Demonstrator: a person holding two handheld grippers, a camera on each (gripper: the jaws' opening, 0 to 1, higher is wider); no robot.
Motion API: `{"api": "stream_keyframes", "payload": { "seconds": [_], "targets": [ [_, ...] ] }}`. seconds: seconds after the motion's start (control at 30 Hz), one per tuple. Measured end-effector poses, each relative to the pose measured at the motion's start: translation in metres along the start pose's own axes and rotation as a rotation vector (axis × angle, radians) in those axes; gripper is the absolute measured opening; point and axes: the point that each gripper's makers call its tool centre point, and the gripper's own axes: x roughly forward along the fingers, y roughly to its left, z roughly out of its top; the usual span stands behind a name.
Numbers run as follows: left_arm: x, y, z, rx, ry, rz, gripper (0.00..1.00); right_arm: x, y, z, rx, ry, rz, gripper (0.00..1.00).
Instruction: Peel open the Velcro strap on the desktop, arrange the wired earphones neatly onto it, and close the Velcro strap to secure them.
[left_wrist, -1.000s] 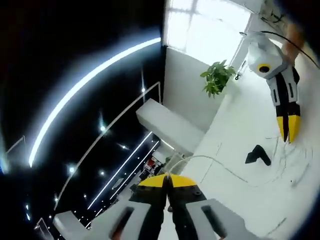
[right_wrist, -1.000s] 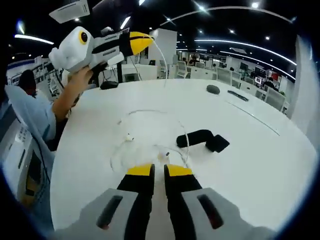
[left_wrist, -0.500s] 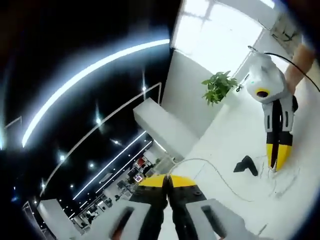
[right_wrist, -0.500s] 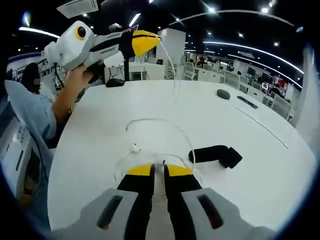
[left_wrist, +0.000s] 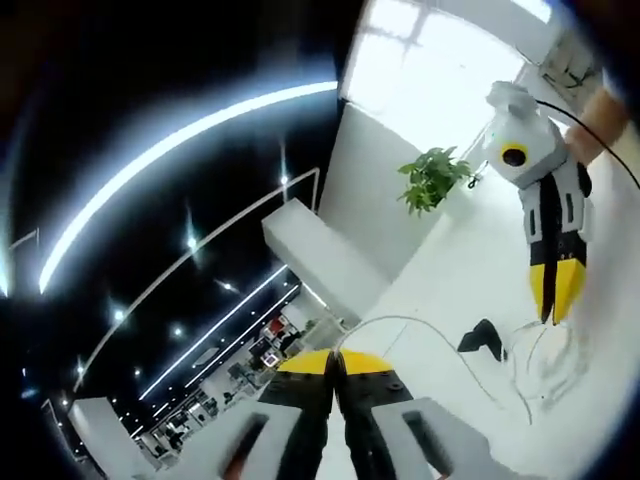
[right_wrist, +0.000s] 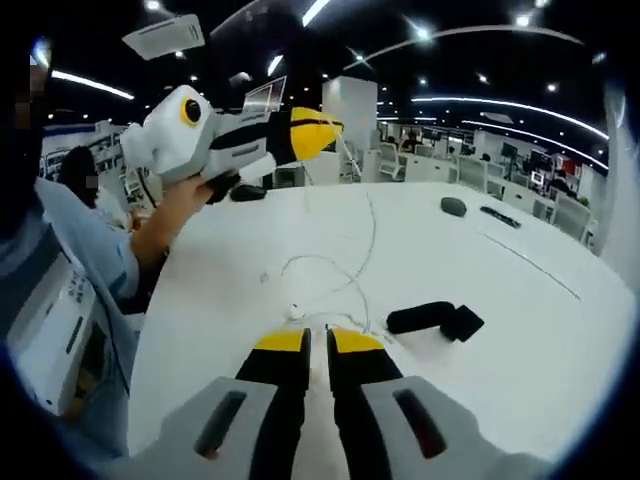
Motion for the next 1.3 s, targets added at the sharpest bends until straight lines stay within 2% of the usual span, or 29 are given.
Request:
{"api": "stream_keyframes", "payload": {
  "seconds": [0.13, 0.2, 0.27, 0.33, 0.47, 0.6, 0.8, 0.9, 1.1, 1.3],
  "targets": [
    [-0.001, -0.016, 0.004, -0.036, -0.011, -0.067, 0.05, -0.004, -0.005, 0.017, -0.021, -0.067, -0.04, 0.1],
    [-0.001, -0.018, 0.009, -0.045, -0.02, -0.082, 0.05, 0.0, -0.007, 0.016, -0.044, -0.058, -0.057, 0.1],
    [-0.001, -0.022, 0.018, -0.056, -0.037, -0.102, 0.05, 0.007, -0.017, 0.013, -0.11, -0.033, -0.116, 0.1],
    [-0.002, -0.023, 0.024, -0.065, -0.051, -0.112, 0.05, 0.012, -0.018, 0.012, -0.152, -0.025, -0.135, 0.1],
    [-0.001, -0.017, 0.037, -0.064, -0.078, -0.105, 0.05, 0.021, -0.022, 0.01, -0.139, -0.008, -0.137, 0.11],
    [0.001, -0.012, 0.049, -0.062, -0.099, -0.106, 0.05, 0.026, -0.03, 0.002, -0.079, 0.022, -0.142, 0.11],
    [0.001, -0.011, 0.055, -0.065, -0.123, -0.11, 0.05, 0.02, -0.026, 0.005, 0.003, -0.02, -0.102, 0.06],
    [0.001, -0.014, 0.057, -0.083, -0.133, -0.126, 0.05, 0.014, -0.022, 0.01, 0.036, -0.064, -0.074, 0.05],
    [0.006, -0.03, 0.049, -0.158, -0.098, -0.196, 0.05, 0.0, -0.018, 0.011, 0.092, -0.115, -0.039, 0.05],
    [0.021, -0.041, 0.012, -0.154, -0.025, -0.205, 0.05, -0.004, -0.01, 0.008, 0.099, -0.11, -0.021, 0.06]
  ]
}}
